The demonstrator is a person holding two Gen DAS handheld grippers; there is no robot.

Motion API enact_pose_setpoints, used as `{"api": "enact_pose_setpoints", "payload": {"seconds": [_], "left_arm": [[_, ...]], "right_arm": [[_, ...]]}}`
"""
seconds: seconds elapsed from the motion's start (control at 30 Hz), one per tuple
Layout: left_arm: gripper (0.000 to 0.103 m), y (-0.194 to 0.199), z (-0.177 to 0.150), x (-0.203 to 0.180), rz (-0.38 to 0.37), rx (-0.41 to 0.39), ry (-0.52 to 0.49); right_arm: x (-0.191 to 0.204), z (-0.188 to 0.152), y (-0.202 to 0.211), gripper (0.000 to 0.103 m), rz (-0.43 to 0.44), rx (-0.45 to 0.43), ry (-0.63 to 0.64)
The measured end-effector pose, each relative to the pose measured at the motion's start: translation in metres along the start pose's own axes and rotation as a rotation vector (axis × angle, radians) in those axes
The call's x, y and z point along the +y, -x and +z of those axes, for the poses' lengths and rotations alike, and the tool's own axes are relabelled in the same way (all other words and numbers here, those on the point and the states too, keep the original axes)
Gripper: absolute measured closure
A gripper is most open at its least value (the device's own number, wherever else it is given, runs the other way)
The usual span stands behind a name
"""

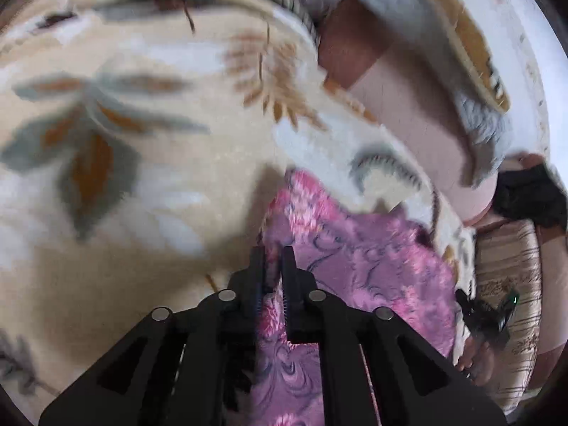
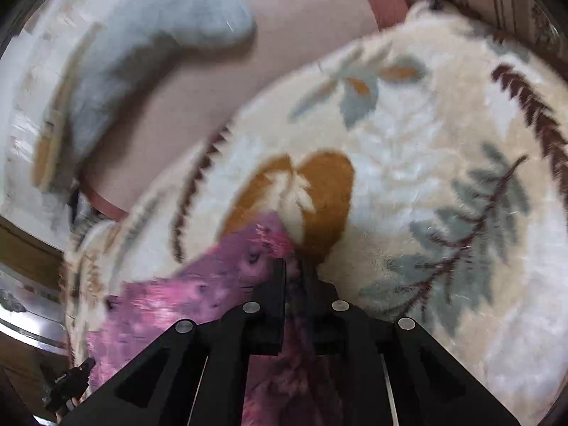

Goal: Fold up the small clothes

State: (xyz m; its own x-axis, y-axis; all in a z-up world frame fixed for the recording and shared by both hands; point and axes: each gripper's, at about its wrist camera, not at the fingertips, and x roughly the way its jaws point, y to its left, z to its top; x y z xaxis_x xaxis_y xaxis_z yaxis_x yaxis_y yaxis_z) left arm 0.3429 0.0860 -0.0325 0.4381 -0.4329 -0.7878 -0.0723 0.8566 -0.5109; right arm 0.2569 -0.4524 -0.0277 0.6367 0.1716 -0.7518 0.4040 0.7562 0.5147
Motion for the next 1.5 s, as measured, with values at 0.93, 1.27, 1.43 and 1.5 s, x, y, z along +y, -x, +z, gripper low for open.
{"api": "enact_pose_setpoints", "payload": {"seconds": [0.93,1.27,1.43,1.5], "left_arm": [[0.057,0.041,-0.134,-0.028,0.009,0.146,-0.099],[0.057,0.097,-0.137,0.036,-0.038,0.086,0.132],[0.039,0.098,-0.173,0.021,-0.157,0.125,0.139],[0.039,0.085,-0.182,0.019,-0.189,0.146,0.178]], "right_arm": [[-0.05,-0.136,0.12,0.095,0.196,-0.024,0.002],[-0.074,-0.15,0.098,0.089,0.076,0.028,0.001],[-0.09,-0.147,0.09,0.087,0.168,0.042,-0.116],[-0.096,-0.147,0.09,0.088,0.2,0.045,-0.156]]}}
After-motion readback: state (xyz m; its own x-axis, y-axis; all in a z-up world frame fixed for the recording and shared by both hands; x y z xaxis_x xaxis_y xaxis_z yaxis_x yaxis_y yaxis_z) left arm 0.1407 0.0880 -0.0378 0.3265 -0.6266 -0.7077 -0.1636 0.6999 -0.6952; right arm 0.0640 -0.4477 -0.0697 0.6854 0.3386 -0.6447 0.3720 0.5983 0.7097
